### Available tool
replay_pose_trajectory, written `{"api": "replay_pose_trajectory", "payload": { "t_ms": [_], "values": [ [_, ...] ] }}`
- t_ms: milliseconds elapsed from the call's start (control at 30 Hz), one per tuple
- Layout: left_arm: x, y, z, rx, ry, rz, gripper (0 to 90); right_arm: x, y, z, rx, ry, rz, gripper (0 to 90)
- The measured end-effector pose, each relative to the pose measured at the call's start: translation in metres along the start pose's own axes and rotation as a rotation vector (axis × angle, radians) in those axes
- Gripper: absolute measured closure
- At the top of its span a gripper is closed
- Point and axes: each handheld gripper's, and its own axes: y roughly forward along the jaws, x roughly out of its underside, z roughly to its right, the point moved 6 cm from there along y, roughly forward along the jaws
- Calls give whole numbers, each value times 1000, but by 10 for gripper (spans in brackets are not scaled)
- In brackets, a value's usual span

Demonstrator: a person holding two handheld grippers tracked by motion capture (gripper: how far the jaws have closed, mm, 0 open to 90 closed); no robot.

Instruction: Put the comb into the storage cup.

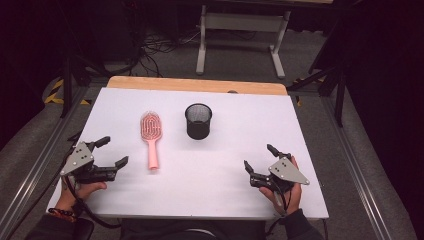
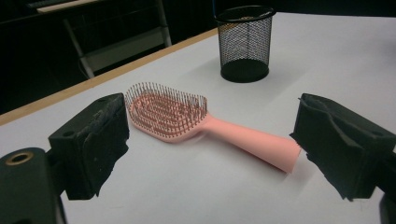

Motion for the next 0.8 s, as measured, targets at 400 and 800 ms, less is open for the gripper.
{"api": "replay_pose_trajectory", "payload": {
  "t_ms": [400,800],
  "values": [
    [8,11,-8,-55,-85,-120,122,5,5,-3,-3,-31,-39,123],
    [10,23,-5,-46,-152,-191,122,14,10,-2,0,-26,-80,123]
  ]
}}
